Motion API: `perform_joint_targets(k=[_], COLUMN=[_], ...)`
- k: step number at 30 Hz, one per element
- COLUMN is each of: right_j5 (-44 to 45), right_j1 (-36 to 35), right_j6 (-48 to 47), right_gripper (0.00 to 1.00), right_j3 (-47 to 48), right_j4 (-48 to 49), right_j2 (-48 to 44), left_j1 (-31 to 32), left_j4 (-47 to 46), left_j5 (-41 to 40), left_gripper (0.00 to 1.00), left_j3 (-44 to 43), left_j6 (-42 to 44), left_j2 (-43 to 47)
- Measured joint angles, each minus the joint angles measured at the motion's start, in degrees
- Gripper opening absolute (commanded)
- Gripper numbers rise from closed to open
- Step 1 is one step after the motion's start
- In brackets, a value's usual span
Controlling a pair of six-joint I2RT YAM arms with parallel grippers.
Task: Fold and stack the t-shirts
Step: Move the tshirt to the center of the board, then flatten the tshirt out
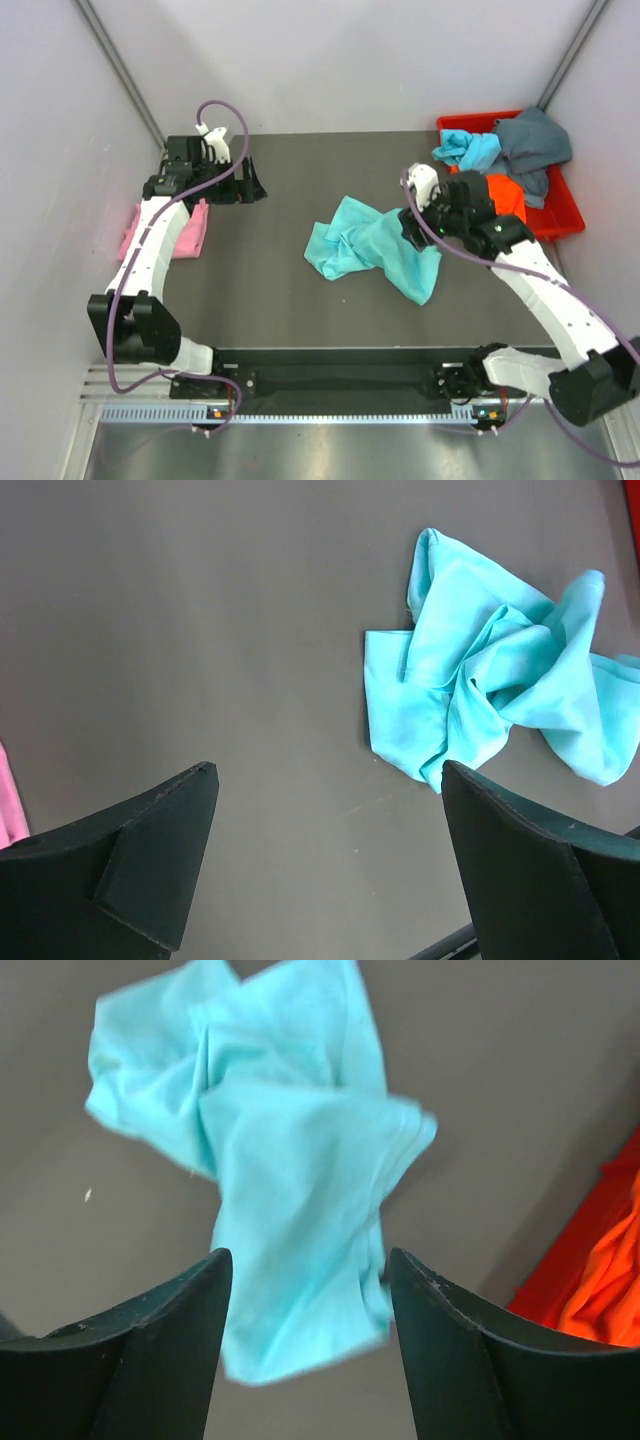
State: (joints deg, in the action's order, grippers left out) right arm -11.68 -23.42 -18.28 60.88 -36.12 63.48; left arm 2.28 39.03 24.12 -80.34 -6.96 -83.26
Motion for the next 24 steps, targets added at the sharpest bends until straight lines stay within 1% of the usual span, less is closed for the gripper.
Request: perform_joint_targets(k=[2,8,10,14,18,24], right_j5=[-0.13,-0.66,-1.05,-2.34,-3.23,-2.43], right_j1=[0.02,-1.38,-2.58,-5.9,-10.05,-15.28], right_j6=[-0.02,0.35,0.35,0.35,0.5,-0.81], right_gripper=[0.64,0.62,0.62,0.61,0.62,0.61], right_j3=[3.93,18.16,23.12,31.36,34.53,33.7], right_j4=[1.18,6.51,7.02,7.02,6.99,6.47], right_j2=[4.09,22.36,28.63,39.39,45.97,50.1], left_j1=[0.0,-0.61,-1.73,-5.97,-9.4,-9.62], left_j4=[0.0,0.0,0.0,0.02,0.0,0.04], left_j5=[-0.22,-1.36,-1.68,-1.95,-2.12,-2.05], left_gripper=[0.97,0.97,0.97,0.97,0.97,0.97], left_j3=[0.0,0.04,0.33,0.96,1.01,0.94], left_j6=[0.0,0.24,0.46,0.44,0.37,0.39], left_j2=[-0.02,0.17,0.7,2.43,3.61,4.0])
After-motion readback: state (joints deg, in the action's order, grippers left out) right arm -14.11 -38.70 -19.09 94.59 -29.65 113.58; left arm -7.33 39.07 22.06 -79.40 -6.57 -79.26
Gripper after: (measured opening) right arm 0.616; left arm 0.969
